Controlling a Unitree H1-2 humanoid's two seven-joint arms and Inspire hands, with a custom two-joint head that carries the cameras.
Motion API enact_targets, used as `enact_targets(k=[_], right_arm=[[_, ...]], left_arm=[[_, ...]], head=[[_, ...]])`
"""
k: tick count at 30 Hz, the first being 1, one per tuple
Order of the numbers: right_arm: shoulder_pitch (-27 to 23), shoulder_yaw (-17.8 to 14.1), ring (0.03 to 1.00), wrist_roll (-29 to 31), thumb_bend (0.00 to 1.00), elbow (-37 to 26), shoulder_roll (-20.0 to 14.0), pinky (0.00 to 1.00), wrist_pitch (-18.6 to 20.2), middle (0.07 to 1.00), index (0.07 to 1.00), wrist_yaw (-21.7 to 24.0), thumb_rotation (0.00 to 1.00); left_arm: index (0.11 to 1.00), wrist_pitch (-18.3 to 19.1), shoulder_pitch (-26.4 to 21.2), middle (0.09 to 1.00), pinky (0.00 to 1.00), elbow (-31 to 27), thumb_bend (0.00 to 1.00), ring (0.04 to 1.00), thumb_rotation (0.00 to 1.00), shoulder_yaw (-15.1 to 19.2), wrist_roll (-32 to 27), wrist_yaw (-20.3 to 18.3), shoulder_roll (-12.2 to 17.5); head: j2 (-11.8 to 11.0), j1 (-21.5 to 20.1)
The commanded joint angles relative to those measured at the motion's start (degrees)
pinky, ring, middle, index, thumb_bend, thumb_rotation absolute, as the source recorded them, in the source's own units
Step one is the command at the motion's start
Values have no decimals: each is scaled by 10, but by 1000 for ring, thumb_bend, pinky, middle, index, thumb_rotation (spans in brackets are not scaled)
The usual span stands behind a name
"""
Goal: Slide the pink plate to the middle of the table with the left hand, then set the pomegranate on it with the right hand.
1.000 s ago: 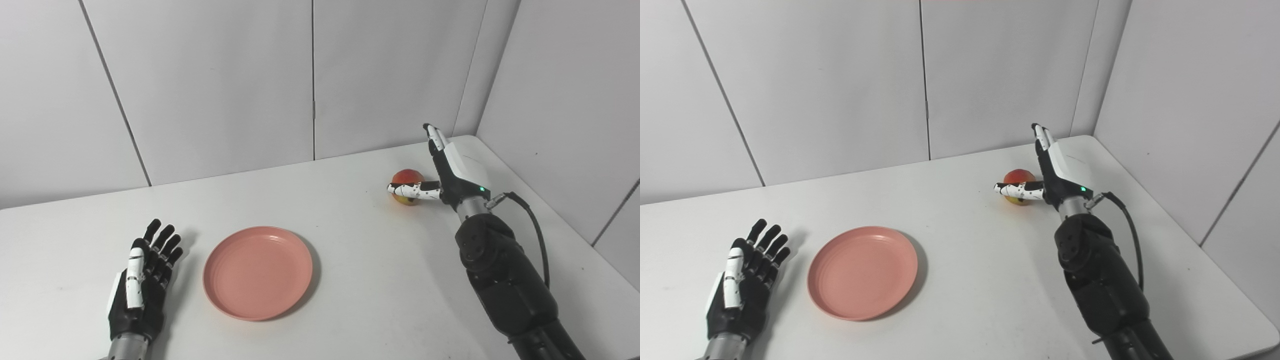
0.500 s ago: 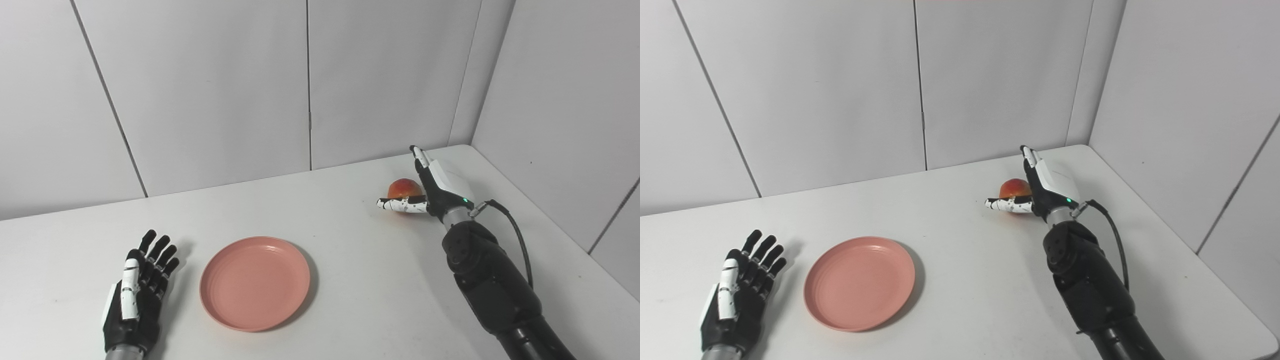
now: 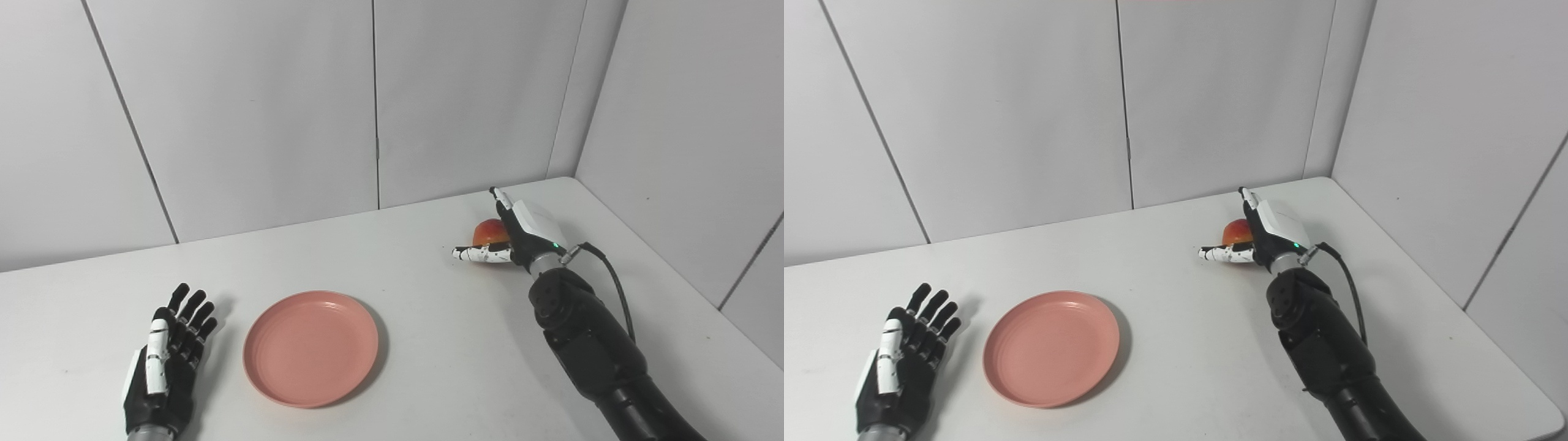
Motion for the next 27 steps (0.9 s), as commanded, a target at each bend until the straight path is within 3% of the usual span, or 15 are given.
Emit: enact_targets(k=[1,17,27], right_arm=[[-39,-3,917,-2,1000,-4,-7,802,15,958,966,-12,528],[-68,-1,889,10,1000,41,-11,778,45,947,941,-15,446],[-77,1,894,27,1000,63,-19,780,38,942,926,-22,415]], left_arm=[[922,27,12,923,929,13,348,922,1000,0,1,5,5],[914,25,12,917,928,10,358,917,1000,-1,-1,1,8],[918,27,11,921,935,11,360,921,1000,-1,-3,1,9]], head=[[1,1],[11,1],[13,1]])
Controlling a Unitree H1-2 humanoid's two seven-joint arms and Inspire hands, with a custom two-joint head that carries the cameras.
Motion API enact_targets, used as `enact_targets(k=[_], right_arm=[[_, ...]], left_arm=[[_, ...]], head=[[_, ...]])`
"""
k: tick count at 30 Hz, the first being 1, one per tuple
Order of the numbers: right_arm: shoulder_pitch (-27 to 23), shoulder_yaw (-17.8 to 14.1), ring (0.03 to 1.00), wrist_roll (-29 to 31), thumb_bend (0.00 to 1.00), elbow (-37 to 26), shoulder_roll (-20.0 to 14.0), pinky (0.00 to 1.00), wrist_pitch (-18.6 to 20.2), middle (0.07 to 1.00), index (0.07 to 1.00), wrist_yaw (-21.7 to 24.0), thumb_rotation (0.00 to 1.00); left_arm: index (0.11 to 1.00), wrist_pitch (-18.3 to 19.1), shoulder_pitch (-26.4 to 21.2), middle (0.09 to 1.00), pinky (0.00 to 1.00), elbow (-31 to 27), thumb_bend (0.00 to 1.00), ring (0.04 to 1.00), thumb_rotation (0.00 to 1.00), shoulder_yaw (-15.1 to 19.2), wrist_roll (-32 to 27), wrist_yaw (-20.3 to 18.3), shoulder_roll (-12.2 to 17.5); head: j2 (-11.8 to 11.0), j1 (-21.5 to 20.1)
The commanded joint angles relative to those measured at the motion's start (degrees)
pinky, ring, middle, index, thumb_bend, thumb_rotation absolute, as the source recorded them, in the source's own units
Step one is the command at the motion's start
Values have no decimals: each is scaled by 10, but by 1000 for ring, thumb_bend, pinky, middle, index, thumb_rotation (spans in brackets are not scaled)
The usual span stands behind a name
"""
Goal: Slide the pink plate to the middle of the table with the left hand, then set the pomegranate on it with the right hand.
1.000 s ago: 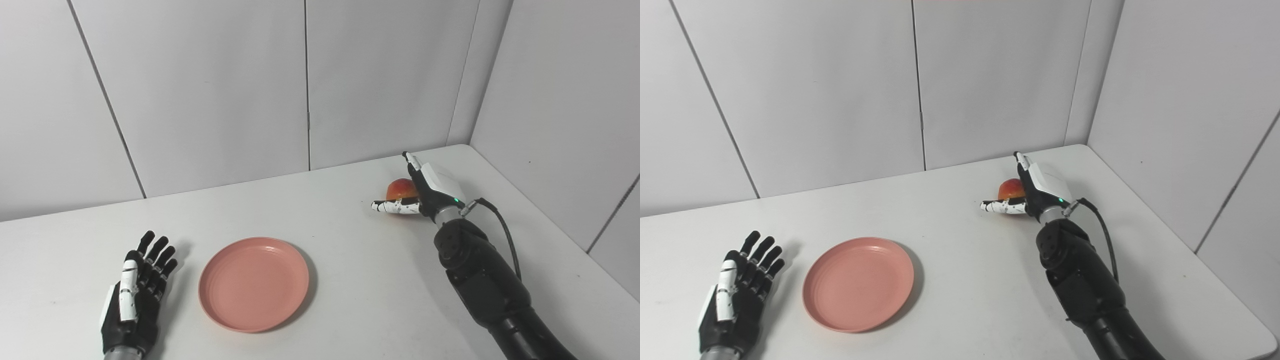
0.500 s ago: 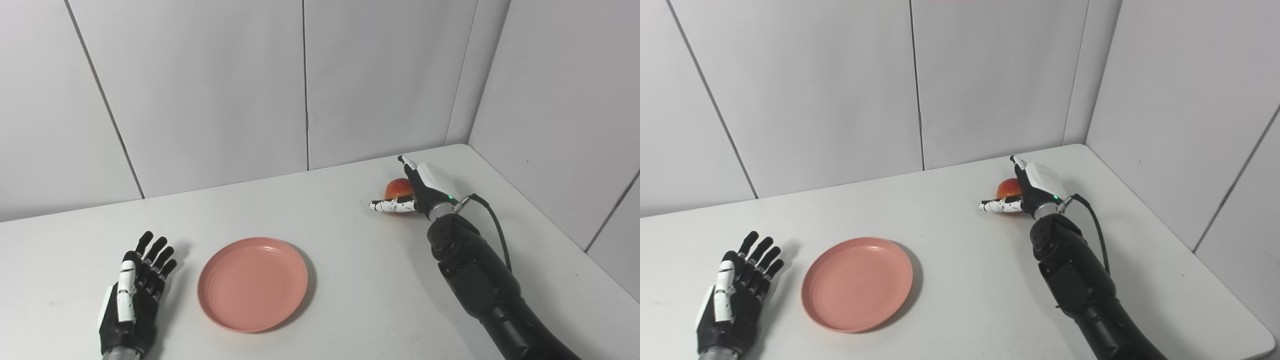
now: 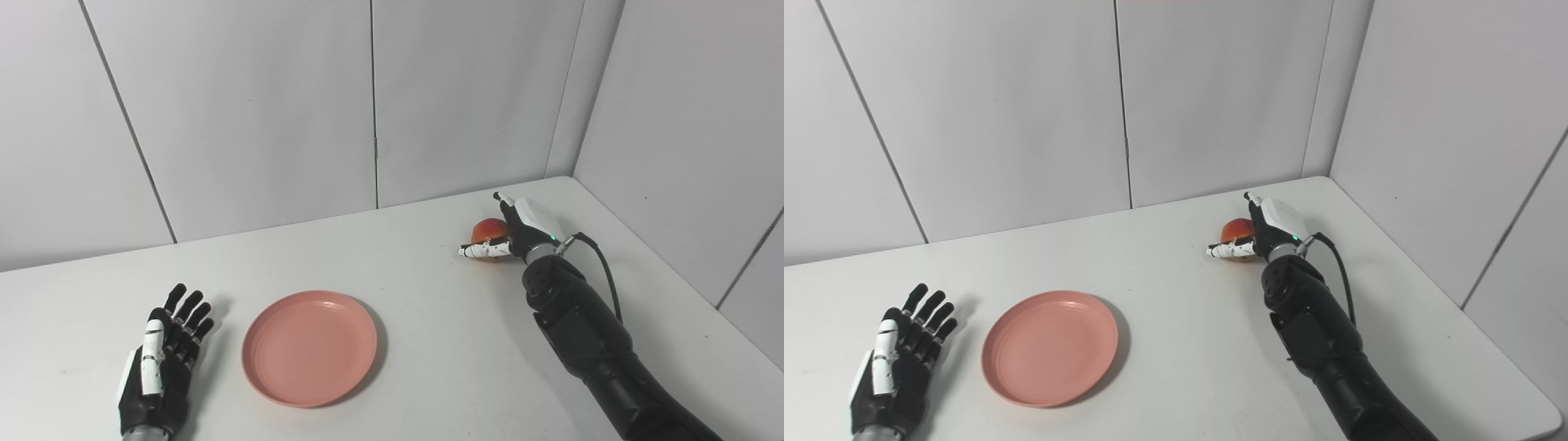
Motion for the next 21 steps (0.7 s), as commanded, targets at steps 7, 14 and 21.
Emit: enact_targets(k=[7,14,21], right_arm=[[-32,13,825,-6,999,-20,-24,714,10,860,852,3,410],[-36,20,594,1,941,-9,-26,484,1,663,701,8,343],[-38,40,563,-3,874,-5,-31,493,-5,604,569,10,275]], left_arm=[[920,29,13,921,934,7,360,920,1000,-2,-1,2,3],[917,31,16,922,934,0,364,922,1000,-4,0,2,4],[916,32,15,919,930,0,372,918,1000,-5,1,5,4]], head=[[5,3],[8,4],[10,6]])
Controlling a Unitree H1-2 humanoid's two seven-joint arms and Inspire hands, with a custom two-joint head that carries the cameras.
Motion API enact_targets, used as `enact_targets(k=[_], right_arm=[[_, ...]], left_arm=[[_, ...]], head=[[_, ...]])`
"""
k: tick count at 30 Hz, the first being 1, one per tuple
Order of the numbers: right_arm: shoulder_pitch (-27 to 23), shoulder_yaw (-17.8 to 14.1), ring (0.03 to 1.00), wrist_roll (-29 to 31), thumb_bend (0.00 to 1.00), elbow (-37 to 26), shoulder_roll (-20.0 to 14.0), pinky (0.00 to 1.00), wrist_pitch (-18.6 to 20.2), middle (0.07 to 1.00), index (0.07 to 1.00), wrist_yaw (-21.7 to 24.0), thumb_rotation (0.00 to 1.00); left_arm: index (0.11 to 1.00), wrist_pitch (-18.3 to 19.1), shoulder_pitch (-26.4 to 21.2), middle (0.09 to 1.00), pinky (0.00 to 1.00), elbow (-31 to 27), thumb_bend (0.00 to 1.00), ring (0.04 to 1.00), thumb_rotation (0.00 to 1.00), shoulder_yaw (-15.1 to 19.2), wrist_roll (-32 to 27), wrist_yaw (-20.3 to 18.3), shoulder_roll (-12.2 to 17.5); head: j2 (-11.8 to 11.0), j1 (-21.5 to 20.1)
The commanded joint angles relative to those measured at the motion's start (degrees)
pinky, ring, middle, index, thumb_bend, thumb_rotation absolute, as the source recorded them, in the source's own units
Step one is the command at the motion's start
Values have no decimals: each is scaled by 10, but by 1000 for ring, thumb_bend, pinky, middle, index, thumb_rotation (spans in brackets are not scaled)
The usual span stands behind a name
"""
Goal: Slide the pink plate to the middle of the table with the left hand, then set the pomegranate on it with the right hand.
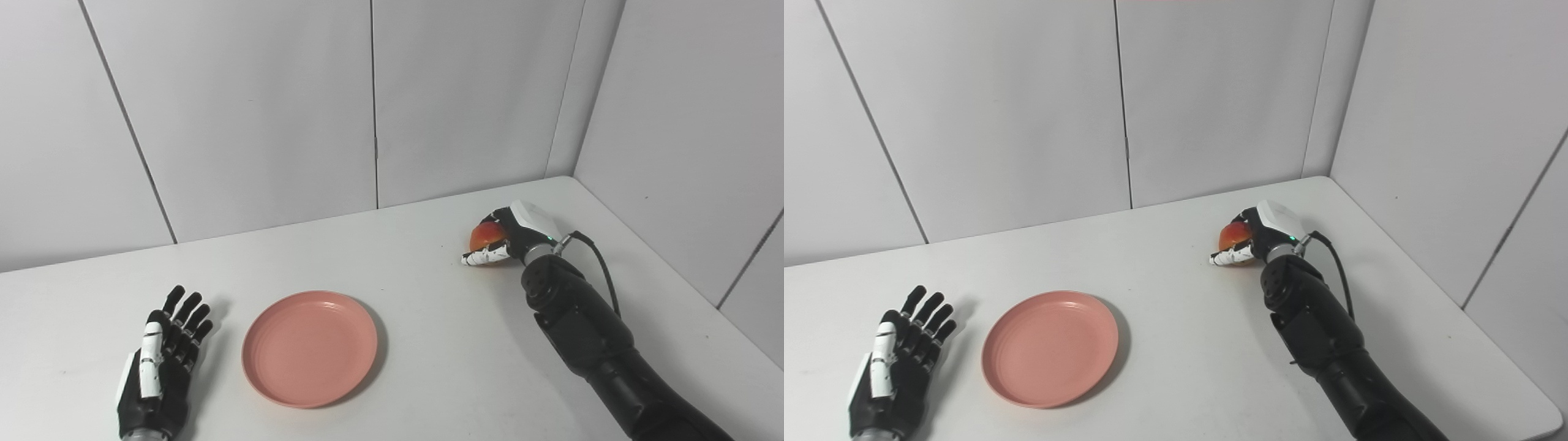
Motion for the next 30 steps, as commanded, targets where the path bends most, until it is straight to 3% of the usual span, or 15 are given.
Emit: enact_targets(k=[1,2,5,6,10,18,30], right_arm=[[-34,5,555,-7,864,-7,-16,483,-13,597,556,-2,265],[-34,8,555,-7,863,-6,-17,482,-12,596,555,-2,264],[-32,9,482,-4,566,-4,-17,411,-16,537,489,-7,157],[-31,7,440,-1,538,-4,-17,375,-18,496,484,-10,148],[-24,-2,368,9,510,-20,-14,310,-16,415,478,-13,138],[-16,-9,375,11,499,-50,-14,307,-11,428,480,-22,140],[8,-18,381,-3,500,-169,-4,310,6,444,485,-1,143]], left_arm=[[913,31,10,917,928,7,373,917,1000,-2,2,6,2],[913,30,10,917,928,8,373,917,1000,-2,2,6,2],[921,26,10,924,934,11,368,920,1000,-2,1,2,3],[922,26,9,924,934,11,368,920,1000,-2,1,2,3],[920,30,9,921,933,10,366,918,1000,-1,0,6,0],[924,25,8,927,939,13,370,926,1000,-4,3,5,-1],[916,25,8,917,923,11,371,914,1000,-13,15,17,-7]], head=[[1,0],[0,1],[0,1],[0,2],[-1,4],[-2,7],[-5,25]])
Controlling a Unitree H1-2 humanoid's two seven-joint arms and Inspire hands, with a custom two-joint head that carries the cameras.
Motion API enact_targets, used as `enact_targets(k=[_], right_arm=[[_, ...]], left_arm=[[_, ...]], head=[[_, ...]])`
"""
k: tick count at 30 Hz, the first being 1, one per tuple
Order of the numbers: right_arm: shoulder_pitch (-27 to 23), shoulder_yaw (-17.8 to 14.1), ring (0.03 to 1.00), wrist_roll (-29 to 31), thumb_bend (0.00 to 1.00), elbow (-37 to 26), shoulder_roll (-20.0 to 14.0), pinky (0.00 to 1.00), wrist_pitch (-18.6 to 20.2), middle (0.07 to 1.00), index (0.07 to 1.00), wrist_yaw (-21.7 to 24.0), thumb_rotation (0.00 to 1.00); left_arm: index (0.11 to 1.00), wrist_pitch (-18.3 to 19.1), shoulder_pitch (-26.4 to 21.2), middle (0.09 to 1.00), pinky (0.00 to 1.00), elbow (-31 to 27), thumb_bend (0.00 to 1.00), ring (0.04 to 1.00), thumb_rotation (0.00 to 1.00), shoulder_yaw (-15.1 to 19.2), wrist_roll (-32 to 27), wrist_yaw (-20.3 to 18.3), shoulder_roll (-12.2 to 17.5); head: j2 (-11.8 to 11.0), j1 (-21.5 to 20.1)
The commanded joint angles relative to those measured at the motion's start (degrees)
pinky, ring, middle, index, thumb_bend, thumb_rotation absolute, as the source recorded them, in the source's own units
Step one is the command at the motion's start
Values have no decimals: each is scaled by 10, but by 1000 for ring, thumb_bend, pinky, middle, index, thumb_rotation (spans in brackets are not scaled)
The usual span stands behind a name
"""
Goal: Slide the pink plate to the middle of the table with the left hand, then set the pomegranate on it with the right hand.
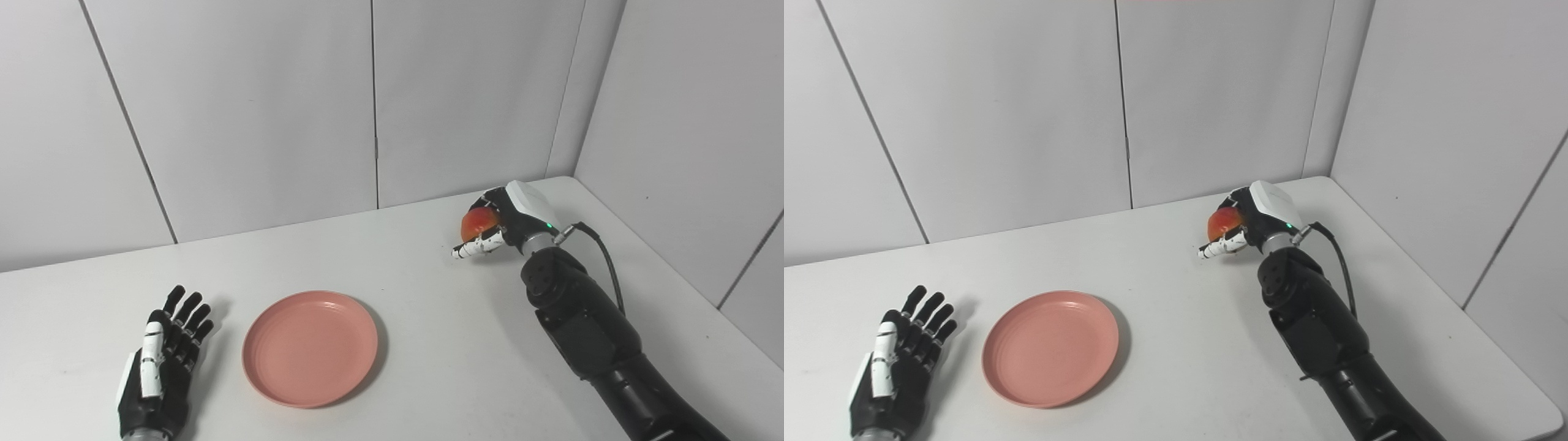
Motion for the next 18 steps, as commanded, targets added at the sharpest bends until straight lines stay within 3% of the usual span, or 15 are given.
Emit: enact_targets(k=[1,5,18], right_arm=[[-17,-5,371,-16,500,-38,-5,298,0,435,485,0,142],[-17,3,320,-23,501,-67,-1,249,-2,390,482,4,139],[-11,44,328,-43,502,-168,45,249,-4,396,483,59,138]], left_arm=[[918,27,8,919,922,11,372,915,1000,-6,12,10,-6],[919,27,9,918,918,10,370,913,1000,-11,17,14,-10],[903,25,9,910,904,4,383,905,1000,-28,61,39,-35]], head=[[0,6],[-2,17],[3,87]])
